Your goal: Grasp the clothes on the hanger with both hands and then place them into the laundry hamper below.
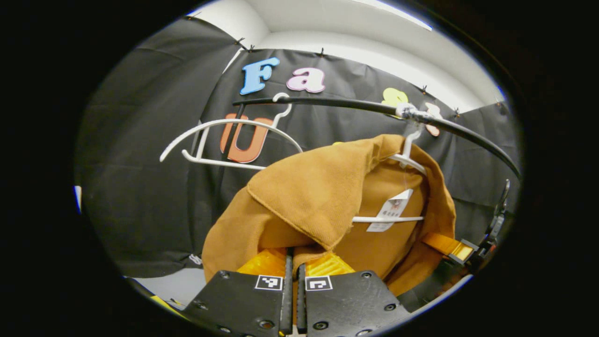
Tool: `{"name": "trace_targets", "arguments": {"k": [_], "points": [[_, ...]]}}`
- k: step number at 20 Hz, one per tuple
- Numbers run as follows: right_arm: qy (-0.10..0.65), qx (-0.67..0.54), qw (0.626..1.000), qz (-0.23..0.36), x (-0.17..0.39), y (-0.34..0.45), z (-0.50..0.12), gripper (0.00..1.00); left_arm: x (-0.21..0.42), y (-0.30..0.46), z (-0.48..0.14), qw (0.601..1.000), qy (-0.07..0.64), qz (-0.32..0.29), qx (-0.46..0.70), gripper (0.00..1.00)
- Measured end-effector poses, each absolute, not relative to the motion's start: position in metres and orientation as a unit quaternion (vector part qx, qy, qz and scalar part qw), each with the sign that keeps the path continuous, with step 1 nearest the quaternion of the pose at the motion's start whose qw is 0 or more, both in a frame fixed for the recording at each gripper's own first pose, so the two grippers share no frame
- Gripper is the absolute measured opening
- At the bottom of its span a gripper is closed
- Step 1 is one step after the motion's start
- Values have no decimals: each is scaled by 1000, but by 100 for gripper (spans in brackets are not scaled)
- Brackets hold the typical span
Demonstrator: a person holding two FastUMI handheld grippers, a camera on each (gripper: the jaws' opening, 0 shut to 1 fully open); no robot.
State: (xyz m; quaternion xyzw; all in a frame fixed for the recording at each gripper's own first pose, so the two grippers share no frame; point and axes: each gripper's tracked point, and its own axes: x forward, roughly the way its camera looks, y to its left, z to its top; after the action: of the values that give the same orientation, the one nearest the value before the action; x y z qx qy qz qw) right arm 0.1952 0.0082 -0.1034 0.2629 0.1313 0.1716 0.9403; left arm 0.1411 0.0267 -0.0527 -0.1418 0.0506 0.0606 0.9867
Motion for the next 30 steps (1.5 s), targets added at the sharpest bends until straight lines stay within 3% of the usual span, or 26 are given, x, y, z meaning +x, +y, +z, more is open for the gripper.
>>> {"name": "trace_targets", "arguments": {"k": [3,4,8,10,11,12,14,15,18,19,21,22,30], "points": [[119,294,933,170,202,-4,-90,6,139,34,-53,988,62,75,-124,4],[117,299,931,172,206,-6,-85,6,140,28,-54,987,74,65,-127,14],[102,332,922,173,215,-15,-67,5,140,23,-54,982,78,65,-158,1],[100,356,912,179,216,-17,-63,7,134,25,-45,982,67,64,-166,1],[99,370,906,181,217,-22,-60,7,132,26,-38,982,59,61,-172,6],[96,387,899,182,220,-26,-56,7,130,32,-30,981,50,63,-174,1],[91,414,886,189,224,-29,-48,7,128,44,-16,981,30,69,-178,1],[87,422,882,192,225,-32,-47,8,128,48,-13,981,29,70,-179,6],[76,430,876,207,228,-34,-33,7,129,55,-6,981,23,71,-181,6],[73,434,872,212,231,-34,-27,7,128,55,-4,981,21,70,-181,0],[73,438,868,222,234,-34,-23,7,127,57,0,981,15,71,-181,5],[73,438,867,224,236,-35,-20,5,126,60,3,981,13,73,-181,0],[81,438,859,251,259,-29,-15,5,125,87,17,970,1,59,-235,5]]}}
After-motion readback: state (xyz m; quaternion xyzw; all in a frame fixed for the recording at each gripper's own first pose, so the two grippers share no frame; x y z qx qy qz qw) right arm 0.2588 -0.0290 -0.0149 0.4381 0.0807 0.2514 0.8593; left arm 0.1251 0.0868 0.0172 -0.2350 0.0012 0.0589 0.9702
